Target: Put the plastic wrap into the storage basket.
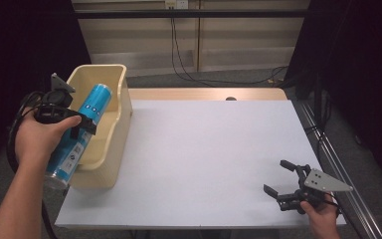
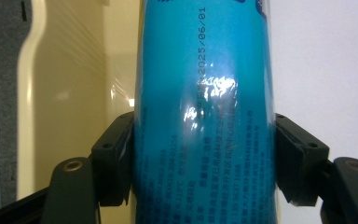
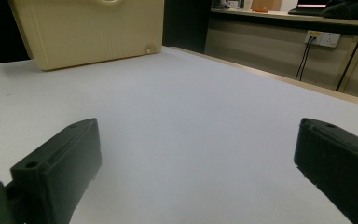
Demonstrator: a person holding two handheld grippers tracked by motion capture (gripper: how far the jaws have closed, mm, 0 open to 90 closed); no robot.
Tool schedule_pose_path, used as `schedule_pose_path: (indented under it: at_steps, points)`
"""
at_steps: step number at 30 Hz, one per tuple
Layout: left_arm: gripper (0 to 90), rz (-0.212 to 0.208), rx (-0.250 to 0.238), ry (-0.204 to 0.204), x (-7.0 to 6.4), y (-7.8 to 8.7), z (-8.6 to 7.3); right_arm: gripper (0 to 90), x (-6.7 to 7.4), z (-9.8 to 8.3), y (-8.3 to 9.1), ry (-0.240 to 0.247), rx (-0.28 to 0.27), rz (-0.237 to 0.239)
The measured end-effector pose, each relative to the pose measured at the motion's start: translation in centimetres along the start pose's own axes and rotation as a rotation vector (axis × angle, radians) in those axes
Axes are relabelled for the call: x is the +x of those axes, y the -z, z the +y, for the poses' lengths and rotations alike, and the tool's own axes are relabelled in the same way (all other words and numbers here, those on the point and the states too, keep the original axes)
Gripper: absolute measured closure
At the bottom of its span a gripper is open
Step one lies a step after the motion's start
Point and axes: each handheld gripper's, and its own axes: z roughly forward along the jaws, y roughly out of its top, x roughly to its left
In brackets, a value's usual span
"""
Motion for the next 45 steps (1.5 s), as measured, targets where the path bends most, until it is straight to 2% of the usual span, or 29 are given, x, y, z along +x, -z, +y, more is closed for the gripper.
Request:
schedule_pose_path:
  at_steps: [4, 13, 15, 16, 17, 18, 20, 23, 38, 45]
  points:
    - [32.2, -0.003, 0.008, 0.010, 0.2, -0.8, -0.1, 0.2, 0.0, 0.0, 0.1, -0.004, -0.004, -0.005]
    - [31.9, -0.010, 0.028, 0.025, 0.0, -1.3, -0.1, 0.2, 0.0, 0.0, 0.0, 0.001, -0.001, -0.004]
    - [32.0, -0.034, -0.014, 0.035, 0.1, -0.6, 0.0, 0.2, 0.0, 0.0, 0.0, -0.002, -0.001, -0.005]
    - [42.8, -0.048, -0.067, 0.042, -0.1, 0.3, 0.1, 0.2, 0.0, 0.0, 0.0, 0.000, 0.000, -0.005]
    - [42.8, -0.075, -0.087, 0.038, -0.2, 1.2, 0.4, 0.2, 0.0, 0.0, 0.0, 0.000, 0.000, -0.005]
    - [41.3, -0.084, -0.090, 0.033, -0.4, 1.9, 0.6, 0.2, 0.1, 0.0, 0.0, 0.002, 0.001, -0.002]
    - [38.5, -0.059, -0.081, 0.011, -1.1, 2.7, 0.9, 0.2, 0.1, 0.1, -0.1, 0.002, 0.003, -0.001]
    - [36.9, -0.091, -0.106, 0.008, -2.1, 3.0, 1.1, 0.2, 0.2, 0.1, -0.1, 0.003, -0.001, 0.002]
    - [28.8, -0.203, -0.137, -0.112, -7.8, -0.3, 1.0, 0.2, 0.1, 0.1, 0.1, 0.002, 0.000, -0.002]
    - [25.8, -0.251, -0.157, -0.144, -9.9, -2.0, 0.6, 0.2, 0.1, 0.1, 0.1, 0.003, -0.003, -0.002]
